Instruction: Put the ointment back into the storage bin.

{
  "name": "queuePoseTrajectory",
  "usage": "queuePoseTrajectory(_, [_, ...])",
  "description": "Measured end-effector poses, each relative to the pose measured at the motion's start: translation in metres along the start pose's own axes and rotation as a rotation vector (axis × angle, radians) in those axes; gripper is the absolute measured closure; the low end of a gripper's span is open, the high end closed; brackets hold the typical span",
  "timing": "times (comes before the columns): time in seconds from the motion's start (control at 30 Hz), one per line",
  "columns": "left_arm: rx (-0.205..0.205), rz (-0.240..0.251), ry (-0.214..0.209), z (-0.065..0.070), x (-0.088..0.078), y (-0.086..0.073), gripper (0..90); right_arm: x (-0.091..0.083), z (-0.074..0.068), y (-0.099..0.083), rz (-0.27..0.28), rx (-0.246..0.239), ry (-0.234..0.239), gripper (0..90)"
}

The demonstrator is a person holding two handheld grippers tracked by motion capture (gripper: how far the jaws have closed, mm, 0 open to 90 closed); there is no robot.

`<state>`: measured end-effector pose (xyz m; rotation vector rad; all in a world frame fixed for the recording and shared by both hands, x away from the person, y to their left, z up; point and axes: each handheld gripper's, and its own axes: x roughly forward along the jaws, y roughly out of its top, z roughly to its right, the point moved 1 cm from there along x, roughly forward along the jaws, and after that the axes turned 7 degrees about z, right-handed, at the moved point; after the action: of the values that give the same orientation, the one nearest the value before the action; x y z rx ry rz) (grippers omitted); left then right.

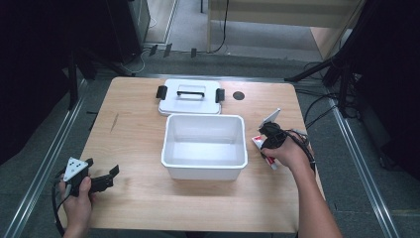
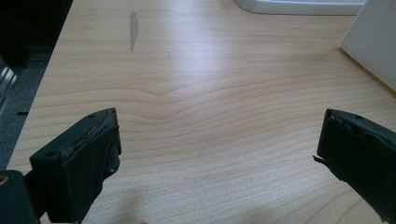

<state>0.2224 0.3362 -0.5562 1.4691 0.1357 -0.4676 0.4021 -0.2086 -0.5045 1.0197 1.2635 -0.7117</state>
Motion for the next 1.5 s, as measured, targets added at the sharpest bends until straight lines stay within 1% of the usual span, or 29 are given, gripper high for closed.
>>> queuePoseTrajectory(0.07, [0.001,-0.001,0.000,0.000,0.000,0.000,0.1,-0.008,0.001,0.001,0.012,0.017,0.002,71.9])
queuePoseTrajectory(0.17, [-0.002,0.002,-0.001,0.000,0.000,0.000,0.1,-0.019,0.001,0.003,0.025,0.025,0.004,71.9])
queuePoseTrajectory(0.3, [-0.002,0.001,-0.002,0.000,0.000,0.000,0.1,-0.035,0.001,0.006,0.041,0.034,-0.007,71.9])
queuePoseTrajectory(0.67, [-0.003,0.001,-0.002,0.000,0.000,0.000,0.1,-0.073,-0.005,0.020,0.081,0.031,-0.010,72.0])
queuePoseTrajectory(0.7, [-0.003,0.001,-0.002,0.000,0.000,0.000,0.1,-0.073,-0.005,0.020,0.081,0.031,-0.010,72.0])
queuePoseTrajectory(0.73, [-0.002,0.001,-0.001,0.000,0.000,0.000,0.1,-0.081,-0.007,0.023,0.089,0.028,-0.007,72.0])
queuePoseTrajectory(0.8, [-0.003,0.002,-0.001,0.000,0.000,0.000,0.1,-0.087,-0.009,0.026,0.097,0.027,-0.011,72.0])
queuePoseTrajectory(1.03, [-0.004,0.002,-0.002,0.000,0.000,0.000,0.1,-0.104,-0.013,0.032,0.116,0.023,-0.008,72.0])
queuePoseTrajectory(1.23, [-0.004,0.002,-0.002,0.000,0.000,0.000,0.1,-0.112,-0.017,0.037,0.123,0.015,-0.002,72.1])
queuePoseTrajectory(1.3, [-0.004,0.001,-0.003,0.000,0.000,0.000,0.1,-0.117,-0.021,0.041,0.128,0.007,0.001,72.1])
queuePoseTrajectory(1.5, [-0.006,0.000,-0.005,0.000,0.000,0.000,0.1,-0.124,-0.031,0.047,0.138,-0.013,0.012,72.1])
